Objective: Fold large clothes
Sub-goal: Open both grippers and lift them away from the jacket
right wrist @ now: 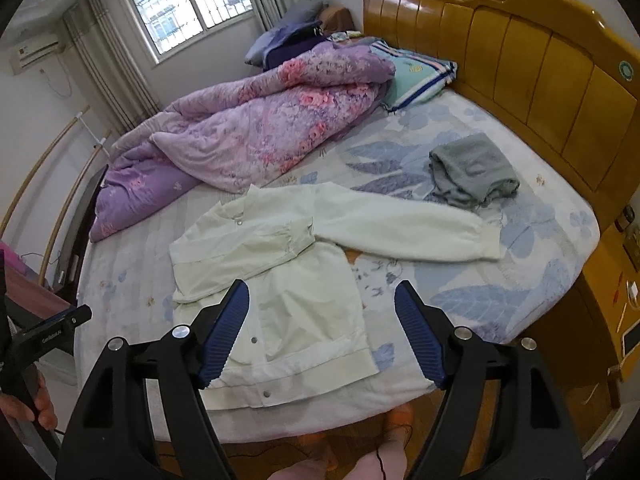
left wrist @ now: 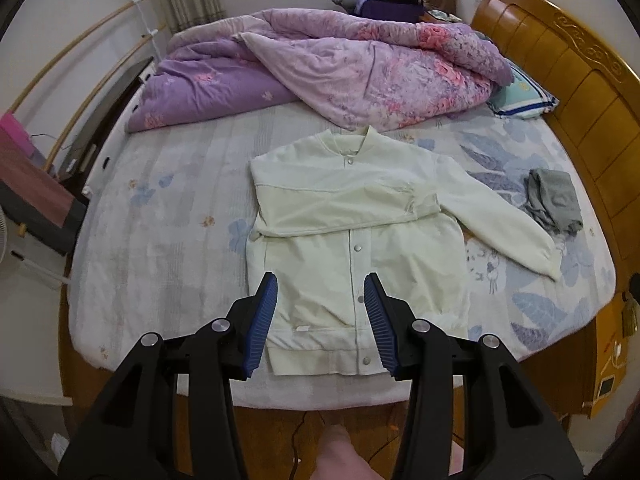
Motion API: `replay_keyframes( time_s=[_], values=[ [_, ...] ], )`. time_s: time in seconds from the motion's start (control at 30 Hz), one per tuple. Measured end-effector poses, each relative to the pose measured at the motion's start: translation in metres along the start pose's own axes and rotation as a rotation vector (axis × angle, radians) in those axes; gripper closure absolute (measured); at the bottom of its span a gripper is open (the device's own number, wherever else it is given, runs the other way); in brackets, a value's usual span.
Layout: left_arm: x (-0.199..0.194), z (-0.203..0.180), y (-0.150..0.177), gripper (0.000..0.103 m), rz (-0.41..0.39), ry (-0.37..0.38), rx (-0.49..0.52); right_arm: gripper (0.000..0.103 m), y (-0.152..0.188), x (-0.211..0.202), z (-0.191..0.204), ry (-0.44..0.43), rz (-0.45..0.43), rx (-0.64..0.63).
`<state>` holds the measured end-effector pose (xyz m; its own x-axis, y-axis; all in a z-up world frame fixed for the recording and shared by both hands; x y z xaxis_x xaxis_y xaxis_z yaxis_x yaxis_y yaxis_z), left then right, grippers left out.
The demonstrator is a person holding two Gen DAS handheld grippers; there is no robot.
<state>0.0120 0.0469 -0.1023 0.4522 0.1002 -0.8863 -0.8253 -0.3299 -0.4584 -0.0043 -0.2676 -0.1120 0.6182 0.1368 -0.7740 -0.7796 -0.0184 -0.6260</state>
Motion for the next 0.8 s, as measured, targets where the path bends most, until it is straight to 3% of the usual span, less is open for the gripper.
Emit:
replay_keyframes(
  time_s=[0.3, 0.57, 0.8],
  values=[
    [-0.025, -0.071, 0.017, 0.056, -0.042, -0.033, -0.041, 0.024, -0.005, -0.015, -0.079, -0.057, -0.023, -0.034],
    [-0.010, -0.112, 0.005, 0.054, -0.018, -0.062, 0.018, 0.021, 0.016, -0.001, -0.153, -0.003, 0.049, 0.134],
    [0.032, -0.150, -0.024, 0.054, 0.022, -0.020, 0.117, 0.021, 0.029, 0.018, -0.205, 0.073, 0.105, 0.333]
  ],
)
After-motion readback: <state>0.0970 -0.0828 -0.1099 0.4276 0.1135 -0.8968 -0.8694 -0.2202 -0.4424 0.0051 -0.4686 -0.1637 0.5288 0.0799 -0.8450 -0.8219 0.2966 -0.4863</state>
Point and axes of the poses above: each gripper's, at about its wrist camera, not at the fingertips, and x roughly the way its jaws point, z to its left, y to its underside, the point moved 4 cm from there along x, roughly the way its jaws point, and after that the axes turned 15 degrees about -x, right-handed, at the moved point
